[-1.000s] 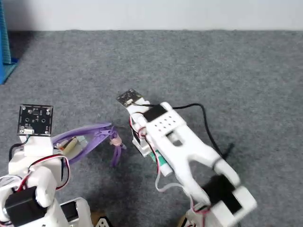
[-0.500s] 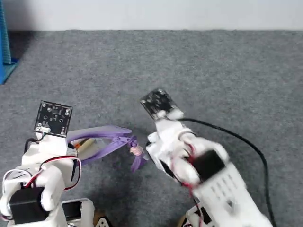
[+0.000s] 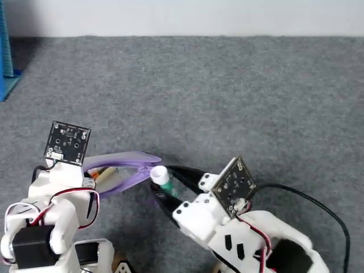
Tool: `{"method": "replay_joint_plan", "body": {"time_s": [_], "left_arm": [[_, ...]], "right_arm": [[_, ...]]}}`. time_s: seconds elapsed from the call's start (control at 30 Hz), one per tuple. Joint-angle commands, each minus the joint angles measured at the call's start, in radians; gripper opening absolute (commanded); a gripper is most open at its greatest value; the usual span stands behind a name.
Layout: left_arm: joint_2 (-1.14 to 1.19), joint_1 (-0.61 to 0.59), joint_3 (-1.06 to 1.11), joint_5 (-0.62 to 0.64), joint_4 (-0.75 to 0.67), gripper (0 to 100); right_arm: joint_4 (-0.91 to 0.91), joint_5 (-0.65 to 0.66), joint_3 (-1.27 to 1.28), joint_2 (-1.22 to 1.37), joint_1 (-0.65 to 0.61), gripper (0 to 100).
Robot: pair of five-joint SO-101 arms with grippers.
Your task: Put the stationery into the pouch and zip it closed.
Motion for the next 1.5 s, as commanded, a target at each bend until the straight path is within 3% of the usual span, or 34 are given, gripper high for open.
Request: {"method": "replay_joint_plan", "body": {"time_s": [0.0, 0.23, 0.47, 0.67, 0.8, 1.0, 1.2, 1.47], "left_arm": [[-0.006, 0.008, -0.065, 0.025, -0.025, 1], [-0.006, 0.008, -0.065, 0.032, -0.025, 1], [-0.006, 0.008, -0.065, 0.032, -0.025, 1], [-0.011, 0.008, -0.065, 0.032, -0.023, 1], [-0.008, 0.008, -0.065, 0.035, -0.023, 1], [-0.008, 0.008, -0.065, 0.035, -0.023, 1], [-0.008, 0.008, -0.065, 0.035, -0.023, 1], [-0.014, 0.008, -0.044, 0.035, -0.023, 1]], "right_arm": [[-0.183, -0.006, 0.063, -0.01, -0.064, 0.8], [-0.584, -0.005, 0.164, -0.01, -0.09, 0.8], [-0.855, -0.003, 0.253, 0.001, -0.09, 0.8], [-1.147, 0.157, 0.476, 0.061, -0.094, 0.8], [-1.287, 0.173, 0.562, 0.117, -0.094, 0.8], [-1.213, 0.167, 0.565, 0.142, -0.099, 3.3], [-0.964, 0.169, 0.485, 0.142, -0.133, 25.2], [-0.687, 0.114, 0.33, 0.05, -0.073, 21.7]]}}
